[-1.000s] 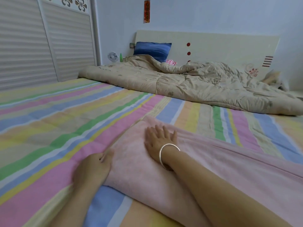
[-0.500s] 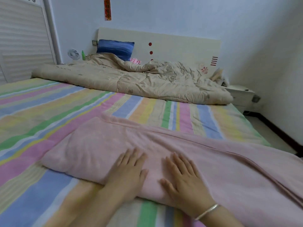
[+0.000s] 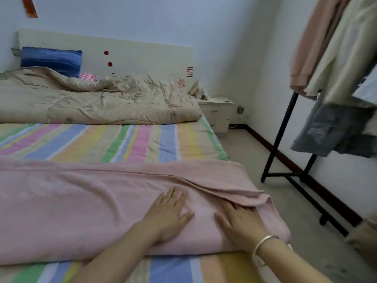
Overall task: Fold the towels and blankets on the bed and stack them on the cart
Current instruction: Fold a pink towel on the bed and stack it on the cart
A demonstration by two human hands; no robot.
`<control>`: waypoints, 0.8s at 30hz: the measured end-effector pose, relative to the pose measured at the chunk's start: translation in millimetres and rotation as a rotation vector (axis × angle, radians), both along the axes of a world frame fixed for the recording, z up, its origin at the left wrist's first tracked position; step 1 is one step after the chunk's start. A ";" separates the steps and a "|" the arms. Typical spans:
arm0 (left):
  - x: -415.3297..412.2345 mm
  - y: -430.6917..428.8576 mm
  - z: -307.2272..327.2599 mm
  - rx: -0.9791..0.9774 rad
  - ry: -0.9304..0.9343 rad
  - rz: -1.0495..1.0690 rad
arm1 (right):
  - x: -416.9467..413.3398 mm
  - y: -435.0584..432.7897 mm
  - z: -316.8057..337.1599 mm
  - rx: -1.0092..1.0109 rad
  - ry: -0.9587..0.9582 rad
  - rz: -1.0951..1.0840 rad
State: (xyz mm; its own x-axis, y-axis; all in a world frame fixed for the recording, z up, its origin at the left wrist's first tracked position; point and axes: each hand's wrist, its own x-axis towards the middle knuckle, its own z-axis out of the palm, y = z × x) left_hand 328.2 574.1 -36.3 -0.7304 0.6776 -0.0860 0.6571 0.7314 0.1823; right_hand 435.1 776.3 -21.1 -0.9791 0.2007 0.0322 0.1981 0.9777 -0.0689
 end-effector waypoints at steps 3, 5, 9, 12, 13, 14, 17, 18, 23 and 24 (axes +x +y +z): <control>-11.1 31.4 -1.6 -0.030 -0.025 0.030 | -25.2 50.9 1.4 0.015 0.038 -0.094; -21.7 40.3 -1.4 0.010 0.006 0.038 | -35.9 79.3 0.7 -0.030 0.038 -0.236; -47.5 43.2 4.3 0.268 0.212 0.096 | -50.0 111.4 -3.0 -0.100 0.133 -0.292; -72.4 43.4 7.6 0.235 0.296 0.183 | -67.5 116.9 -0.5 -0.201 0.168 -0.216; -80.1 42.8 8.0 0.196 0.296 0.204 | -73.4 116.7 2.0 -0.229 0.169 -0.193; -86.9 42.3 8.4 0.168 0.275 0.223 | -79.6 115.3 4.7 -0.251 0.169 -0.168; -97.7 42.9 9.5 0.126 0.226 0.230 | -99.7 111.6 8.8 -0.312 0.112 -0.105; -97.5 43.6 10.3 0.100 0.235 0.213 | -103.7 111.6 10.5 -0.321 0.064 -0.091; -96.9 46.4 21.3 0.186 0.337 0.210 | -106.8 118.7 24.4 -0.152 -0.078 -0.012; -98.7 47.7 23.0 0.213 0.364 0.216 | -105.5 120.6 28.0 -0.146 -0.076 -0.010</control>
State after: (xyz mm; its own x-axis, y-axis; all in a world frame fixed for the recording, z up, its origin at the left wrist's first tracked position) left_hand 229.5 621.8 -13.3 -0.8132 0.4820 0.3261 0.5434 0.8294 0.1293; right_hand 329.6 897.0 6.9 -0.9755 0.2080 -0.0722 0.2183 0.9563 -0.1946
